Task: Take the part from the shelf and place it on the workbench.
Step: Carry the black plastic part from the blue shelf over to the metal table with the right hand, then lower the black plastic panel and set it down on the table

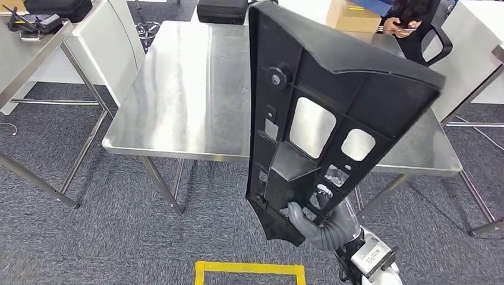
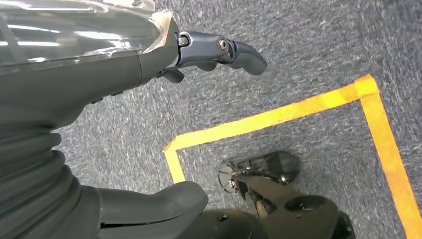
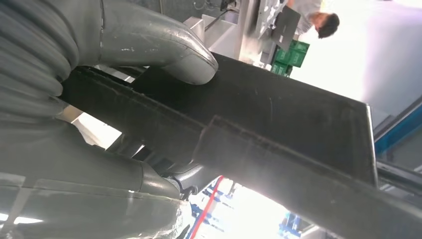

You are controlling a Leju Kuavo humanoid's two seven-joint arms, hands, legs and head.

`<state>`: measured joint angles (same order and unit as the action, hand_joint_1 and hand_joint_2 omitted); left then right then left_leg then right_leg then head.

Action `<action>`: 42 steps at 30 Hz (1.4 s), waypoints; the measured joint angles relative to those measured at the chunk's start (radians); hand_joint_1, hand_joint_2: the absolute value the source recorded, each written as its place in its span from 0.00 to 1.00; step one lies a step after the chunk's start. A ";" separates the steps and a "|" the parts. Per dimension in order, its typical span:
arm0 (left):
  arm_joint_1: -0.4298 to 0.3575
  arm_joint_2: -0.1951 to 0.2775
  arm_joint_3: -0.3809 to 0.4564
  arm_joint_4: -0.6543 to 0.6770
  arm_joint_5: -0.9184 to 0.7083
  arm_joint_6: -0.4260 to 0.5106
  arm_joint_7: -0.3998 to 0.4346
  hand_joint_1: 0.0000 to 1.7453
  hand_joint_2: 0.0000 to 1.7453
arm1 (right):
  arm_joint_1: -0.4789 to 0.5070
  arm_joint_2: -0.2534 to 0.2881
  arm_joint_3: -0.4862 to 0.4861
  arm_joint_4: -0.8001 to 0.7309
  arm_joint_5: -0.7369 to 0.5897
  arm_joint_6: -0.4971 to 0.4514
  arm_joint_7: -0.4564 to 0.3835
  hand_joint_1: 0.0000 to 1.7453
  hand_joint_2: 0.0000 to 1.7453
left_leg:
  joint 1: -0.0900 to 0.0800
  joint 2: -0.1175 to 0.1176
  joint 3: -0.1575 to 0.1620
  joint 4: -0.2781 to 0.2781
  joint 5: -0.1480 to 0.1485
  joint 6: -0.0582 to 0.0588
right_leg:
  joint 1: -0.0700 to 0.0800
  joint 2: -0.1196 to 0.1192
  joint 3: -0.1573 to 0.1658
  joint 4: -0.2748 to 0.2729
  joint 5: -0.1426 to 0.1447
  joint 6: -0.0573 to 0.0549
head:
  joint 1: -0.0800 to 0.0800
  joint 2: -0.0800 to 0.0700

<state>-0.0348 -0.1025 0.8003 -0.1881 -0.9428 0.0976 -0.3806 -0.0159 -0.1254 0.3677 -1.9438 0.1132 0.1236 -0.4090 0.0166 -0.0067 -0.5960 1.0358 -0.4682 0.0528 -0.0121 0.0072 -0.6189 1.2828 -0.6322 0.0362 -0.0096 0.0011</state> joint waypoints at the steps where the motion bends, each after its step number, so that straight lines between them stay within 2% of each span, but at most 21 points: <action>1: 0.001 0.000 0.000 0.000 0.000 0.000 0.000 0.00 1.00 | 0.000 0.000 0.000 0.000 0.000 0.000 0.000 1.00 1.00 | 0.000 -0.002 0.011 0.000 -0.011 0.000 | 0.000 0.000 -0.031 0.014 -0.024 -0.002 | 0.000 0.000; 3: 0.002 -0.001 0.000 0.000 0.000 0.000 0.000 0.00 1.00 | 0.000 0.000 0.000 0.001 0.000 0.000 0.000 1.00 1.00 | -0.001 -0.007 0.041 0.000 -0.035 -0.002 | -0.001 0.000 -0.049 -0.048 -0.018 0.009 | 0.000 0.000; 6: 0.002 -0.001 0.000 0.000 0.000 0.000 0.000 0.00 1.00 | 0.000 0.000 0.000 0.004 0.000 0.000 0.000 1.00 1.00 | -0.003 -0.010 0.086 0.000 -0.078 -0.015 | 0.001 -0.011 -0.025 -0.210 0.126 0.033 | 0.001 0.000; 8: 0.002 -0.001 0.000 -0.001 0.000 0.000 0.000 0.00 1.00 | 0.000 0.000 0.001 0.006 0.000 0.000 0.001 1.00 1.00 | -0.006 -0.009 0.113 -0.002 -0.098 -0.028 | 0.006 -0.018 -0.002 -0.238 0.171 0.015 | 0.000 0.000; 10: -0.001 -0.001 0.000 -0.002 0.000 0.000 0.000 0.00 1.00 | -0.004 0.000 0.001 0.006 0.000 0.000 0.001 1.00 1.00 | -0.005 -0.004 0.119 0.028 -0.092 -0.039 | 0.003 -0.013 0.028 -0.244 0.165 -0.012 | 0.000 0.000; 13: -0.007 -0.003 0.000 -0.002 0.000 0.001 0.000 0.00 1.00 | -0.011 0.002 0.001 0.006 0.000 0.000 0.000 1.00 1.00 | -0.004 0.003 0.025 0.177 -0.092 -0.049 | -0.003 -0.008 0.058 -0.250 0.146 -0.039 | -0.004 0.000; 15: -0.004 -0.004 0.000 -0.002 0.000 0.001 0.000 0.00 1.00 | -0.010 0.002 0.001 0.006 0.000 0.002 0.000 1.00 1.00 | -0.003 0.003 -0.067 0.269 -0.148 -0.054 | -0.002 -0.005 0.073 -0.250 0.128 -0.048 | -0.005 0.000; 17: 0.000 -0.004 0.000 -0.002 0.000 0.001 0.000 0.00 1.00 | -0.009 0.002 0.001 0.007 0.000 0.003 0.000 1.00 1.00 | -0.004 0.003 -0.123 0.280 -0.185 -0.055 | 0.000 0.001 0.096 -0.250 0.106 -0.047 | -0.006 0.000; 18: 0.001 -0.004 0.000 -0.002 0.001 0.001 0.000 0.00 1.00 | -0.009 0.002 0.001 0.007 0.000 0.003 0.000 1.00 1.00 | -0.004 0.003 -0.130 0.247 -0.173 -0.052 | 0.000 0.002 0.111 -0.250 0.094 -0.045 | -0.006 0.000; 22: 0.004 0.000 0.000 -0.002 0.001 0.002 0.000 0.00 1.00 | -0.011 0.003 0.003 0.010 0.001 0.006 0.001 1.00 1.00 | -0.017 -0.002 -0.102 0.056 0.019 -0.024 | 0.004 0.007 0.163 -0.257 0.040 -0.030 | -0.004 0.000; 25: 0.004 0.001 0.000 -0.003 0.002 0.005 0.000 0.00 1.00 | -0.013 0.003 0.005 0.012 0.002 0.007 0.004 1.00 1.00 | -0.020 -0.011 -0.068 0.026 0.023 -0.008 | 0.007 0.011 0.190 -0.243 0.043 -0.004 | -0.004 0.000; 27: 0.002 0.001 0.000 -0.003 0.002 0.006 0.000 0.00 1.00 | -0.017 0.003 0.006 0.013 0.003 0.006 0.006 1.00 1.00 | -0.015 -0.010 -0.032 0.013 0.014 0.004 | 0.005 0.008 0.163 -0.176 0.059 0.007 | -0.001 0.000; 29: 0.002 0.001 0.000 -0.003 0.003 0.006 0.000 0.00 1.00 | -0.022 0.003 0.009 0.015 0.014 0.006 0.013 1.00 1.00 | -0.013 -0.012 -0.009 0.009 0.000 0.010 | 0.003 0.005 0.085 -0.069 0.044 0.007 | 0.002 0.000; 31: 0.002 0.000 0.000 -0.003 0.003 0.008 0.002 0.00 1.00 | -0.030 0.003 0.016 0.023 0.050 0.001 0.031 1.00 1.00 | -0.012 -0.014 0.012 0.008 -0.019 0.010 | -0.001 0.004 0.001 -0.006 -0.017 0.003 | 0.003 0.000; 33: 0.002 -0.003 0.000 -0.003 0.000 0.013 0.009 0.00 1.00 | -0.056 0.005 0.034 0.045 0.127 -0.022 0.061 1.00 1.00 | -0.010 -0.018 0.040 0.007 -0.042 0.006 | -0.004 0.003 -0.043 -0.038 -0.056 0.009 | 0.003 0.000; 34: 0.002 -0.004 0.000 -0.003 -0.003 0.017 0.014 0.00 1.00 | -0.078 0.008 0.047 0.063 0.177 -0.041 0.079 1.00 1.00 | -0.009 -0.019 0.056 0.007 -0.054 0.002 | -0.006 0.003 -0.049 -0.087 -0.033 0.023 | 0.003 0.000; 36: 0.000 -0.005 0.000 -0.003 -0.014 0.024 0.022 0.00 1.00 | -0.135 0.017 0.081 0.117 0.283 -0.087 0.113 1.00 1.00 | -0.008 -0.019 0.083 0.008 -0.080 -0.008 | -0.008 -0.003 -0.045 -0.180 0.092 0.053 | 0.004 0.000; 37: -0.002 -0.006 -0.001 -0.003 -0.021 0.026 0.024 0.00 1.00 | -0.168 0.023 0.101 0.147 0.328 -0.109 0.127 1.00 1.00 | -0.009 -0.019 0.091 0.009 -0.091 -0.014 | -0.005 -0.005 -0.038 -0.207 0.149 0.050 | 0.004 0.000; 38: -0.005 -0.006 -0.002 -0.003 -0.028 0.027 0.028 0.00 1.00 | -0.202 0.030 0.122 0.176 0.364 -0.127 0.141 1.00 1.00 | -0.010 -0.018 0.098 0.009 -0.098 -0.021 | -0.002 -0.006 -0.032 -0.217 0.183 0.037 | 0.004 0.000; 40: -0.013 -0.007 -0.007 -0.003 -0.044 0.027 0.044 0.00 1.00 | -0.282 0.052 0.167 0.233 0.404 -0.143 0.170 1.00 1.00 | -0.010 -0.014 0.105 0.010 -0.104 -0.032 | 0.000 -0.003 -0.018 -0.224 0.188 0.003 | 0.003 0.000; 42: -0.023 -0.008 -0.014 -0.003 -0.056 0.027 0.059 0.00 1.00 | -0.379 0.088 0.218 0.300 0.417 -0.140 0.211 1.00 1.00 | -0.007 -0.008 0.087 0.045 -0.114 -0.041 | -0.006 0.002 -0.008 -0.230 0.185 -0.013 | 0.001 0.000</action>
<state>-0.0576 -0.1106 0.7864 -0.1911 -0.9986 0.1245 -0.3214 -0.3952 -0.0371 0.5857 -1.6443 0.5307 -0.0164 -0.1983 0.0094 -0.0151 -0.5088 1.0803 -0.5822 0.0123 -0.0176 0.0093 -0.6273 1.0530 -0.4477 0.0233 -0.0087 0.0011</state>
